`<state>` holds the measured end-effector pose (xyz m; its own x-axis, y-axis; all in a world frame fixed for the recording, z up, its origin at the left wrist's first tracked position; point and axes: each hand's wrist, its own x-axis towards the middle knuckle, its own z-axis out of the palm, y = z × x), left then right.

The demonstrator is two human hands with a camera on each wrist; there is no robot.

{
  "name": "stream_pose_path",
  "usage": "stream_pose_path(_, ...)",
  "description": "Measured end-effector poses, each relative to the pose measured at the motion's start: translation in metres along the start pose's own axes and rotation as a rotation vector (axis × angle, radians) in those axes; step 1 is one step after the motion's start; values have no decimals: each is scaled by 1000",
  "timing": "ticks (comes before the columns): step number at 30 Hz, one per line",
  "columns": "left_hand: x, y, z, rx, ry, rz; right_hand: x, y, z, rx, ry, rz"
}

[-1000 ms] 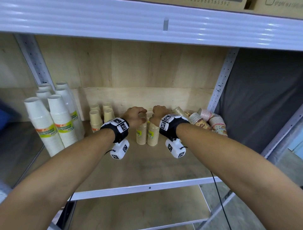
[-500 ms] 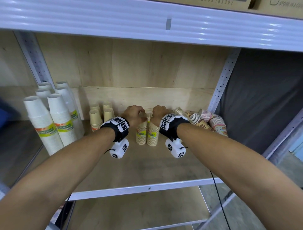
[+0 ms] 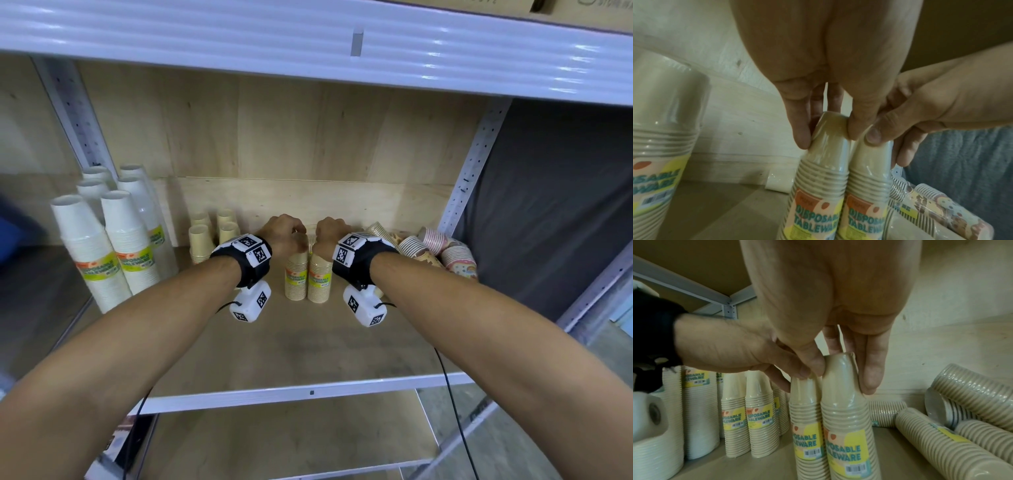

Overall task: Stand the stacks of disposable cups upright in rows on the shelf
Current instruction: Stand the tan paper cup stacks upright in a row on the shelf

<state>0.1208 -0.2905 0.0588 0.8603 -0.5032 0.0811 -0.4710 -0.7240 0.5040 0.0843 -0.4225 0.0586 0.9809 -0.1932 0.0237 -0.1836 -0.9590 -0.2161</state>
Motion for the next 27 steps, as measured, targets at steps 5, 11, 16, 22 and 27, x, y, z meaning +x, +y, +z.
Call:
stream_pose_path(5,1,2,-10,64,-59,-10,-1,-7,-5,-34,12,-21)
stream_pose_path(11,-11,0,-32,157,-102,-46,-2,-23,-18,-2,-51,-93)
stream_pose_path(16,-27,-6,-57,213,-167,-155,-3,-45,-20,42,-56,-211)
stream_pose_path(22,-49,-25,-84,231,-153,-283,-5,-79,-17,59,-86,-312)
stream_pose_path(27,-66,-40,-97,241,-94,-385,-7,-108,-11,48,-107,-356)
